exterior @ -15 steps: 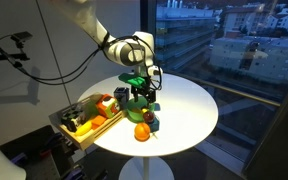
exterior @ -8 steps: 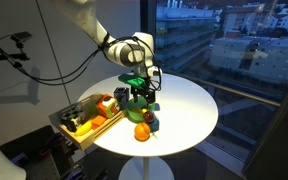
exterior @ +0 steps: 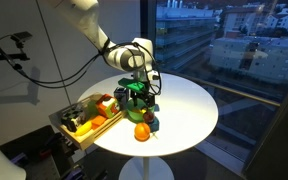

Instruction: Put the purple and orange plush toy on the table

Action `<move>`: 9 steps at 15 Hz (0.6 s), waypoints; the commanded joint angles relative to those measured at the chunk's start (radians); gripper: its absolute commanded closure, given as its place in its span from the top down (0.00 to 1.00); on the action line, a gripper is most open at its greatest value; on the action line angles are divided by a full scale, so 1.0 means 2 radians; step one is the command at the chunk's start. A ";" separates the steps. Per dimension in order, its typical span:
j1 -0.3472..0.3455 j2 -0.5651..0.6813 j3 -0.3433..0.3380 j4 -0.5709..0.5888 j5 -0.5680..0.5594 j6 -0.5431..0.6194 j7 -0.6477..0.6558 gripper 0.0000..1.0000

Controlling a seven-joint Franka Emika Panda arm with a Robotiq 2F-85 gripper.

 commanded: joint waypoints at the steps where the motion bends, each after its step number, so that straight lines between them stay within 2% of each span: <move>1: 0.007 0.005 -0.003 -0.008 -0.014 0.024 0.004 1.00; 9: 0.003 0.008 0.002 -0.020 -0.005 0.048 -0.009 1.00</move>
